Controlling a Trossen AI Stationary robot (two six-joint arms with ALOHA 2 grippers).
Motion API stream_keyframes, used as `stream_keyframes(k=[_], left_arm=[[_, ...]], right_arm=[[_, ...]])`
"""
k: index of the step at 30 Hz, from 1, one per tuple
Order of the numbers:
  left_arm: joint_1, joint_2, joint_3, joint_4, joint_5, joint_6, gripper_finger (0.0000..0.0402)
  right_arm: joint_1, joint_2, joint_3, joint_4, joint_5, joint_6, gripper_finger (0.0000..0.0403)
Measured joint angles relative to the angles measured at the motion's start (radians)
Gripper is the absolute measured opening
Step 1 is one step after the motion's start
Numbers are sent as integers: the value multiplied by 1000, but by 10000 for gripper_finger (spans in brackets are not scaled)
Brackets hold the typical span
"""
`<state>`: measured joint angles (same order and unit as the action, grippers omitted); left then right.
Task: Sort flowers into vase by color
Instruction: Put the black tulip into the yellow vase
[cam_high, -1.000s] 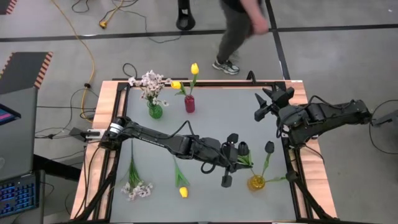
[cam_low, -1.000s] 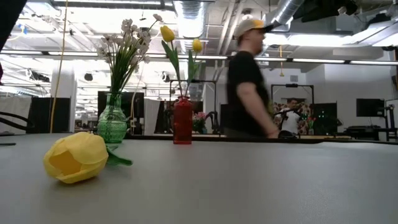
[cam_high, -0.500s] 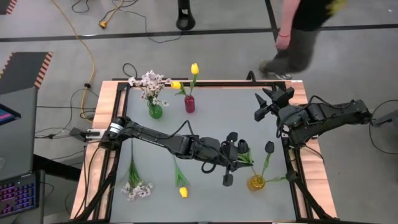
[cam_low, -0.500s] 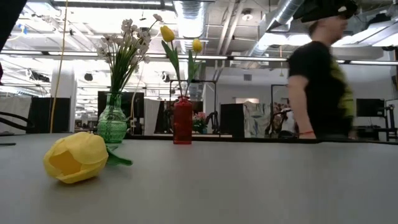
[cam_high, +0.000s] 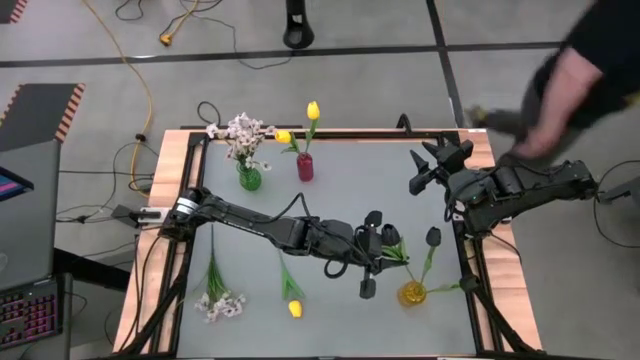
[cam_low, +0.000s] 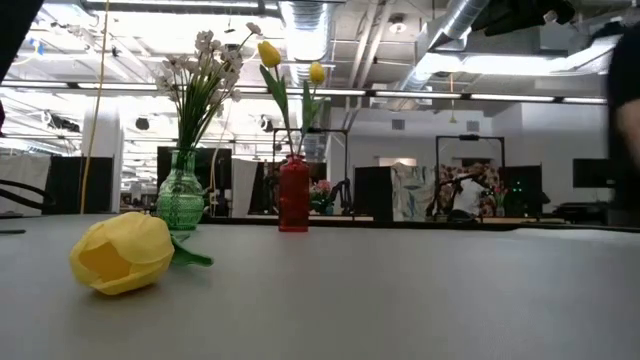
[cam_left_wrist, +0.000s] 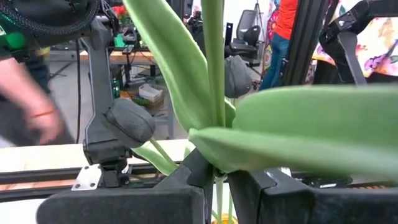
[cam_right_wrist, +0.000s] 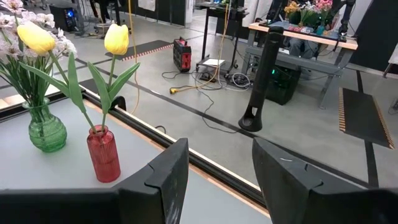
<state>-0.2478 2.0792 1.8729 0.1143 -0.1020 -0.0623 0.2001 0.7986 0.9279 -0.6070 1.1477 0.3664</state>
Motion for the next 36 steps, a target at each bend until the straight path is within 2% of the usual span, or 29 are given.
stream_keyframes(k=[8, 15, 24, 36], left_arm=[[0, 0, 0, 0, -8, -19, 27], [0, 71, -3, 78, 15, -55, 27], [3, 63, 1, 70, 0, -50, 27], [-1, 56, 123, -82, 15, -47, 27]], right_arm=[[0, 0, 0, 0, 0, 0, 203], [0, -1, 0, -12, 0, 2, 203], [0, 0, -1, -26, -7, 2, 203], [0, 0, -1, -29, -7, 2, 203]])
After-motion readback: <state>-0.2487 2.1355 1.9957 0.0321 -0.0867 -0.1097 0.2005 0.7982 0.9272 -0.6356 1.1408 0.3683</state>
